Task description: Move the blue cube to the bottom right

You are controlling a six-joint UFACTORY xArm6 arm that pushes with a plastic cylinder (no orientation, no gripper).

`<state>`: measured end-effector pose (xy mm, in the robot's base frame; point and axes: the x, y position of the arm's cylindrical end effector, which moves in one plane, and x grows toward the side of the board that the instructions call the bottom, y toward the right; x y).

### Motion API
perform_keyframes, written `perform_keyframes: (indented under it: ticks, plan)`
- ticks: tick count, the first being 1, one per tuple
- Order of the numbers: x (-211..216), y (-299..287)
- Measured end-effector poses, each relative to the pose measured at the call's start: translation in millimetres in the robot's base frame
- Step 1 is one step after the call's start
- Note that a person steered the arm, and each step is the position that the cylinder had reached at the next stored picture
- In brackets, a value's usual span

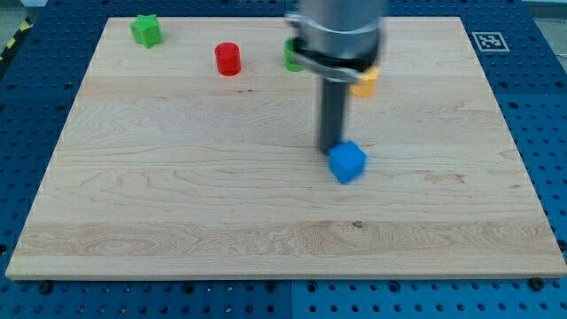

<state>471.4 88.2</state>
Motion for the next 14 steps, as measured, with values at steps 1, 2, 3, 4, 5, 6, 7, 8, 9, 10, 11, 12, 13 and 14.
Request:
perform_keyframes:
  ticks: [1, 2, 3, 4, 5, 6, 7, 8, 9, 10, 11, 12, 13, 14]
  plan:
    - [5, 44]
    - [5, 2]
    - [15, -48]
    - [52, -18]
    - [59, 57]
    - [62, 44]
    - [58, -12]
    - [16, -17]
    - [7, 37]
    - [49, 106]
    - [77, 128]
    - [78, 94]
    - [69, 64]
    - [38, 64]
